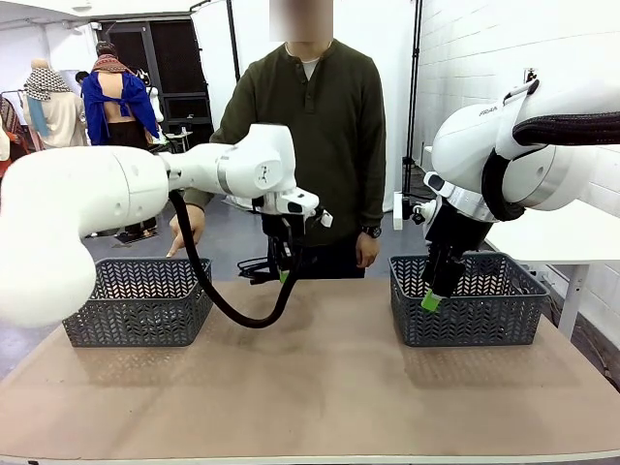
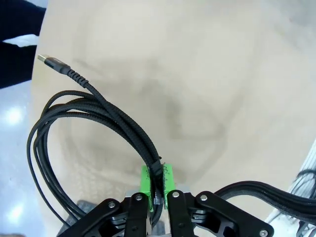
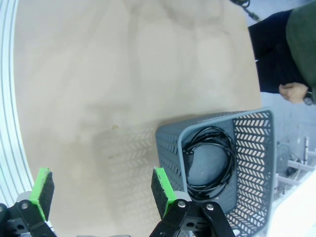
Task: Organize the cables according to human instructions.
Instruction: Pick up a bundle of cables and place it in the basket indicated by the human.
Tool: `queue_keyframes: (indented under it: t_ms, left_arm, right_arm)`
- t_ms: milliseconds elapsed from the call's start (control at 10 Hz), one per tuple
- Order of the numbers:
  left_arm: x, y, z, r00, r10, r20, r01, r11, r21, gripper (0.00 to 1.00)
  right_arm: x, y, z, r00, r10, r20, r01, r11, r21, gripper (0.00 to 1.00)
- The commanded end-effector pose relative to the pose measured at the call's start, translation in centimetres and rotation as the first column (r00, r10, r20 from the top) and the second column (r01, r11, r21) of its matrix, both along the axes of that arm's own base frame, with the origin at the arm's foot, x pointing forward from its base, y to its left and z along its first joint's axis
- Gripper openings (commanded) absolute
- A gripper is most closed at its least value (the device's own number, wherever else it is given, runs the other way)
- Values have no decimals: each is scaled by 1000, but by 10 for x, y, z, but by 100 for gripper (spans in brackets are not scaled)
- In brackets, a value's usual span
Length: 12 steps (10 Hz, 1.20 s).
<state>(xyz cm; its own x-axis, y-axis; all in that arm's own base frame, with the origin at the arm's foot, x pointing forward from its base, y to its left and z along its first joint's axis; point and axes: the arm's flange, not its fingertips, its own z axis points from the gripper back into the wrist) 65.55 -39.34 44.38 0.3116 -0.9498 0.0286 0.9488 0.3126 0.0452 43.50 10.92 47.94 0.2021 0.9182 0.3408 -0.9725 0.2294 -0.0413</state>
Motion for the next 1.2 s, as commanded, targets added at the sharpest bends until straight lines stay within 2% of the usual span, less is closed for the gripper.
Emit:
queue_keyframes:
  t_ms: [0,300,500,800,1100]
  left_arm:
    - [-27,14,30,995,-96,6,96,994,54,0]
    - [-47,36,79,986,-165,0,164,977,138,0]
    - [-58,59,97,989,-146,19,141,978,150,0]
    - [-80,108,116,986,-160,36,158,986,59,0]
    - [-98,150,120,973,-219,67,215,974,69,0]
  right_arm:
    - [3,1,0,1000,-13,2,13,1000,-8,100]
    - [3,1,0,1000,-13,2,13,1000,-8,100]
    - [3,1,0,1000,-13,2,13,1000,-8,100]
    - [3,1,0,1000,-13,2,13,1000,-8,100]
    - [3,1,0,1000,-13,2,13,1000,-8,100]
